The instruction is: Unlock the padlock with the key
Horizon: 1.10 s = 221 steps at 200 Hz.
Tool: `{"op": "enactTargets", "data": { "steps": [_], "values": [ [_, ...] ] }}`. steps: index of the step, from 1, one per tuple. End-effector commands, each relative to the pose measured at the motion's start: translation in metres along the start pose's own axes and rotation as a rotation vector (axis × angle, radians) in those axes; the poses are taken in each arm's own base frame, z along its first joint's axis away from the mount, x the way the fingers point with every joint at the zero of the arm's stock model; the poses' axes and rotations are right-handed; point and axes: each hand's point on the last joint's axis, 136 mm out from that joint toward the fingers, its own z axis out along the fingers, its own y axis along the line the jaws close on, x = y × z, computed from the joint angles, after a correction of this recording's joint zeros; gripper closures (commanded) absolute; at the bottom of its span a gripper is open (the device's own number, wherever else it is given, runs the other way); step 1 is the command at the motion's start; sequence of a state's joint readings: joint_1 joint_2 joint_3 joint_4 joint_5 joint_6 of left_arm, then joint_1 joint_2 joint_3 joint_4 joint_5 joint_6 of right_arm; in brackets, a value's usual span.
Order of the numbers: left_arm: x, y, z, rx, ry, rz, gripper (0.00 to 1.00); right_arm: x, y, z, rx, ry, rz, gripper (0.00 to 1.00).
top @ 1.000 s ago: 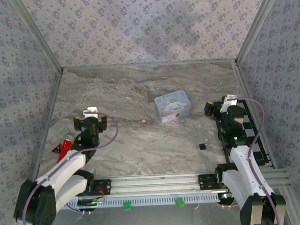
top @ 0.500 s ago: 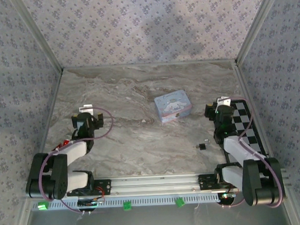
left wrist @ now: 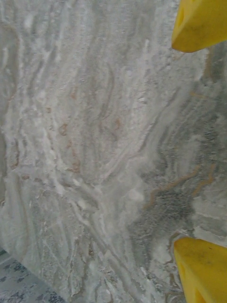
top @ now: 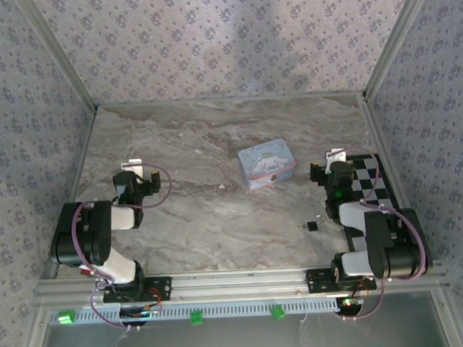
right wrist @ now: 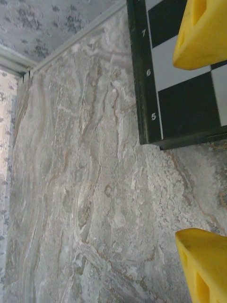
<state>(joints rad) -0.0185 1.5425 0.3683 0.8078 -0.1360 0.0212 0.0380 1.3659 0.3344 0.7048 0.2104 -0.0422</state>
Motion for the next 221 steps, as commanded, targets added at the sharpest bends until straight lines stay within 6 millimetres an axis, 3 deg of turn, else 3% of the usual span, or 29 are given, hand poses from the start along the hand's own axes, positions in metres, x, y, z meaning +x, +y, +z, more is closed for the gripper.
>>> {"op": "enactTargets", "data": {
  "steps": [1,35,52,64,122,221],
  "values": [
    [-0.024,-0.002,0.004,0.032,-0.050,-0.049,0.00,-0.013,0.004,0.009,-0.058,-0.078,0.031,0.12],
    [-0.026,0.001,0.003,0.013,-0.061,-0.059,0.00,-0.003,0.011,0.023,-0.095,-0.037,0.020,0.11],
    [-0.025,0.002,0.003,0.010,-0.060,-0.059,0.00,0.000,0.005,0.026,-0.068,-0.010,0.037,0.10],
    [-0.025,0.002,0.003,0.010,-0.063,-0.059,0.00,0.000,0.003,0.026,-0.056,-0.020,0.046,0.01],
    [-0.026,0.002,0.003,0.010,-0.064,-0.058,0.00,-0.001,-0.005,0.023,0.022,-0.031,0.044,0.01],
    [-0.025,0.001,0.003,0.009,-0.064,-0.056,0.00,0.000,-0.005,0.024,0.003,-0.022,0.053,0.01]
  ]
}}
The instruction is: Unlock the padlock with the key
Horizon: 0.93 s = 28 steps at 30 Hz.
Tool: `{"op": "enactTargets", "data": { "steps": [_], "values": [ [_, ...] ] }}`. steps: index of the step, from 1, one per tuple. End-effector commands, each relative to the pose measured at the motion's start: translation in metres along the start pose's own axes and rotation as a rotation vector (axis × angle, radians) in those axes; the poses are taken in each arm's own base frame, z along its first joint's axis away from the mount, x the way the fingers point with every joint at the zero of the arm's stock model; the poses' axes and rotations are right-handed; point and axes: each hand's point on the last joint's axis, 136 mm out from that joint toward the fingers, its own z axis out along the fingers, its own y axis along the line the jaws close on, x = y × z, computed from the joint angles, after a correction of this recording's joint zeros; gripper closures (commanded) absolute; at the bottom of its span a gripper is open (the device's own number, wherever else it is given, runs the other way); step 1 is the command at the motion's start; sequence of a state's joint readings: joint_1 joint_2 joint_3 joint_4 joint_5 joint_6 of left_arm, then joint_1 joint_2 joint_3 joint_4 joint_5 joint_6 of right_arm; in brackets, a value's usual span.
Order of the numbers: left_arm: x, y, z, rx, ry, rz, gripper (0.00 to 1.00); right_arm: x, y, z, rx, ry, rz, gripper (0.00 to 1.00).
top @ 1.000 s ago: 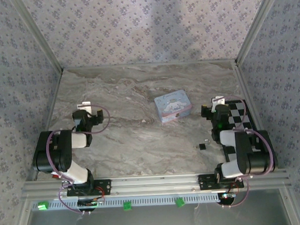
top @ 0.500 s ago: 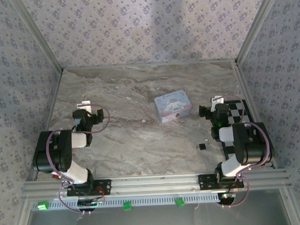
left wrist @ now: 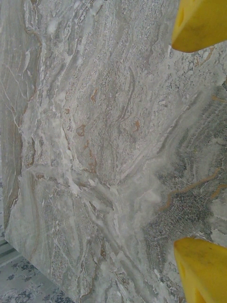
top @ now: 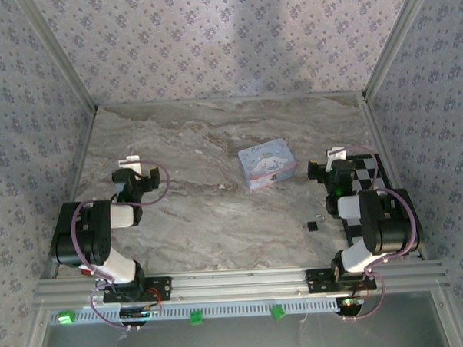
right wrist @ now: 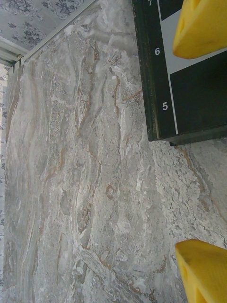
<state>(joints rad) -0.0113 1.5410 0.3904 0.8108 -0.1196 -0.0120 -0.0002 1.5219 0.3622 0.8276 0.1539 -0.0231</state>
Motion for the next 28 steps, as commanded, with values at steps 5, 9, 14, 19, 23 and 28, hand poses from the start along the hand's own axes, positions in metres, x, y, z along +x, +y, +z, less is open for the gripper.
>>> {"op": "enactTargets", "data": {
  "steps": [5,9,14,19,23,28],
  "values": [
    [-0.0139,0.0005,0.0007,-0.002,-0.040,-0.015,0.00,-0.0109,-0.0041,0.0015,0.025,-0.033,0.019,0.01],
    [-0.0141,0.0010,-0.0003,-0.012,-0.045,-0.011,0.00,-0.0111,-0.0047,0.0016,0.026,-0.033,0.020,0.01],
    [-0.0142,0.0008,-0.0005,-0.014,-0.047,-0.009,0.00,-0.0102,-0.0046,0.0018,0.026,-0.030,0.018,0.01],
    [-0.0136,0.0006,-0.0007,-0.017,-0.046,-0.007,0.00,-0.0106,-0.0028,0.0020,0.018,-0.031,0.014,0.01],
    [-0.0139,0.0010,-0.0016,-0.025,-0.052,-0.005,0.00,-0.0102,-0.0021,0.0032,0.004,-0.022,0.017,0.01],
    [-0.0145,0.0009,-0.0027,-0.036,-0.059,-0.002,0.00,-0.0111,-0.0029,0.0016,0.017,-0.033,0.013,0.01]
  ]
}}
